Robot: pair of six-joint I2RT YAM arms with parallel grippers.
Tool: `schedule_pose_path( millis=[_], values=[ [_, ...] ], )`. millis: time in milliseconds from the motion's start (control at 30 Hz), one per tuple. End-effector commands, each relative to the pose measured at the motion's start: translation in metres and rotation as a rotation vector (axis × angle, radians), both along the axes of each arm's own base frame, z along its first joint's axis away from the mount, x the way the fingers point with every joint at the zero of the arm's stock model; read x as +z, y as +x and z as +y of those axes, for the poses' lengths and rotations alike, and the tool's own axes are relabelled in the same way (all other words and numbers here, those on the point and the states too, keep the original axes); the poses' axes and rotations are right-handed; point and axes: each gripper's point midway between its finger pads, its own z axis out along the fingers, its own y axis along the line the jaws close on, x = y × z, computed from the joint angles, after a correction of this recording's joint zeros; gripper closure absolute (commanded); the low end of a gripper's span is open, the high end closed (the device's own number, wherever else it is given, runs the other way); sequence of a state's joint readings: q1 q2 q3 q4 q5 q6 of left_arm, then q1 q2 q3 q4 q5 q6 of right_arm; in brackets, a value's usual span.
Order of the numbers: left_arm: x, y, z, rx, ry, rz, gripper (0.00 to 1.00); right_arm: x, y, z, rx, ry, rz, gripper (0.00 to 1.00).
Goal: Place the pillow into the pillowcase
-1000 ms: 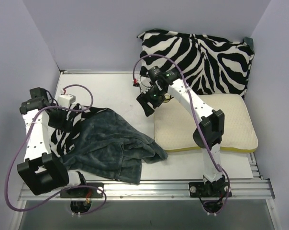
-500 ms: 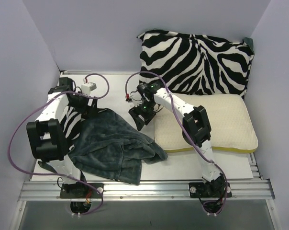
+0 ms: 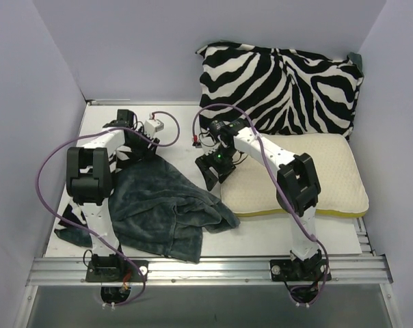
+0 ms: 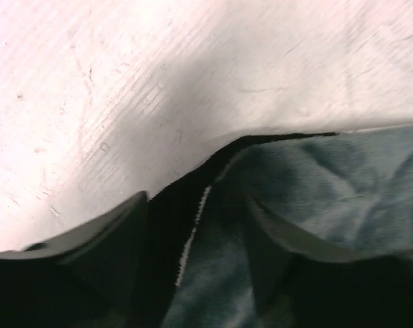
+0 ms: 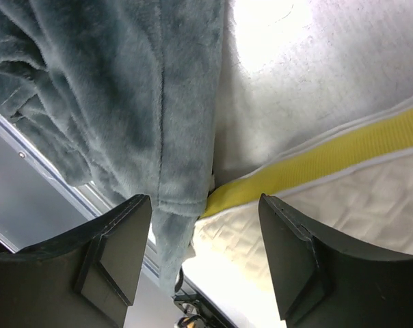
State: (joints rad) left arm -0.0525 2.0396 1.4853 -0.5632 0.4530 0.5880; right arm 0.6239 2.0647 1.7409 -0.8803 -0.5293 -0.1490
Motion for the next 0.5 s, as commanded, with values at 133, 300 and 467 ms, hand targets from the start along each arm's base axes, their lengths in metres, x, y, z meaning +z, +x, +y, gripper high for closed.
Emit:
schedule_pose_path(
  millis=[133, 300, 467],
  values=[
    [0.013, -0.015, 0.02, -0.174, 0.1, -0.016, 0.77, 0.019, -0.003, -0.006, -0.017, 0.017, -0.015, 0.34],
    [0.105, -0.033, 0.065, -0.066, -0.007, -0.177, 1.0, 0.007, 0.012, 0.006, -0.04, 0.04, -0.007, 0.28],
    [0.125, -0.062, 0.092, -0.027, 0.026, -0.206, 1.0, -0.022, 0.036, 0.034, -0.067, 0.051, -0.015, 0.27]
  ],
)
